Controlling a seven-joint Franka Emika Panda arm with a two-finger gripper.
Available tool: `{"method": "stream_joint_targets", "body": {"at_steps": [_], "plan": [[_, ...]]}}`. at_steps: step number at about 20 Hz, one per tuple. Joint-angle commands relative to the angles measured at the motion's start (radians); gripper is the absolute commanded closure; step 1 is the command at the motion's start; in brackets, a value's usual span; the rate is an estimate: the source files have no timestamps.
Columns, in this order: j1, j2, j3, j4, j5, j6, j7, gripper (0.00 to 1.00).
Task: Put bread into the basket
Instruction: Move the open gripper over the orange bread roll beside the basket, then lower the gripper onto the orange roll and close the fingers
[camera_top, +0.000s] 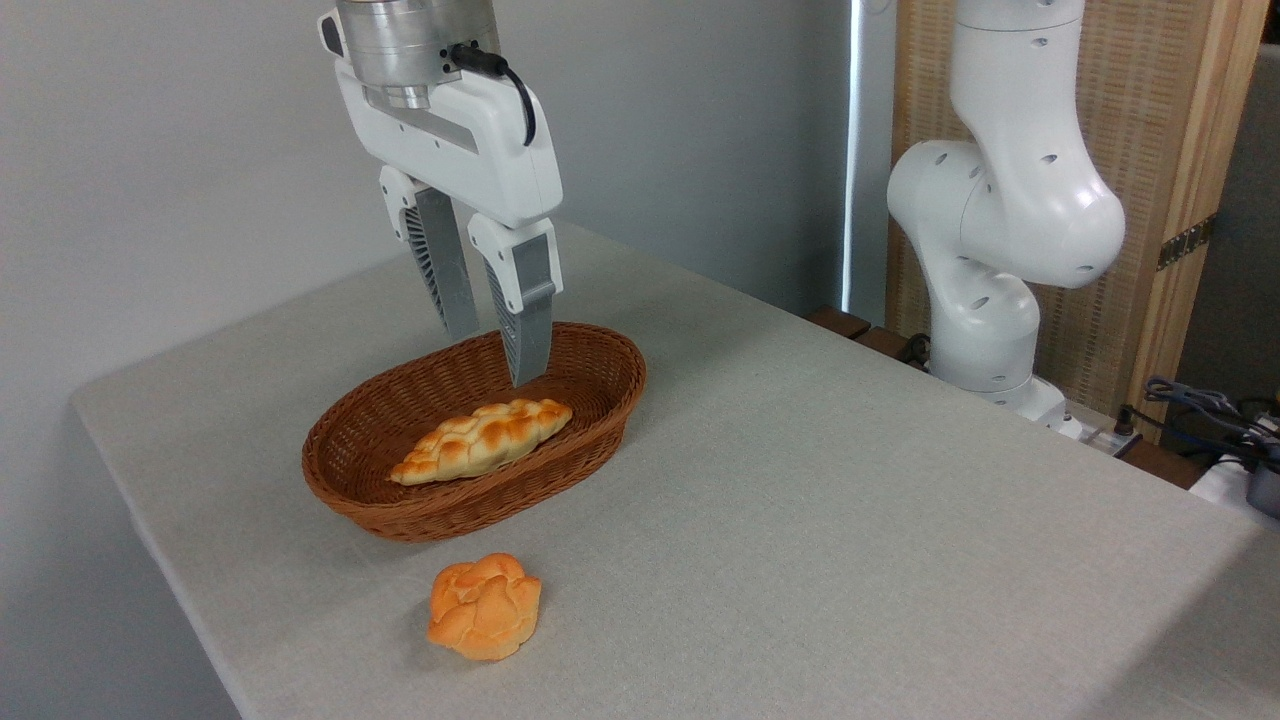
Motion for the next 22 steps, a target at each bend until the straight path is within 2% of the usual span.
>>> {"method": "stream_joint_targets", "body": {"at_steps": [1,5,9,14,16,20,22], "plan": [[-0.003,-0.038,0.011,-0.053,-0.020,0.050,0.013,0.00],[-0.002,-0.049,0.012,-0.114,-0.017,0.183,0.013,0.00],[-0.002,-0.072,0.012,-0.273,-0.009,0.398,0.013,0.00],[0.000,-0.069,0.017,-0.342,-0.008,0.464,0.016,0.00],[0.001,-0.067,0.040,-0.378,-0.006,0.508,0.019,0.00],[0.007,-0.050,0.049,-0.442,0.099,0.604,0.018,0.00],[0.010,-0.035,0.049,-0.462,0.103,0.646,0.018,0.00]]}}
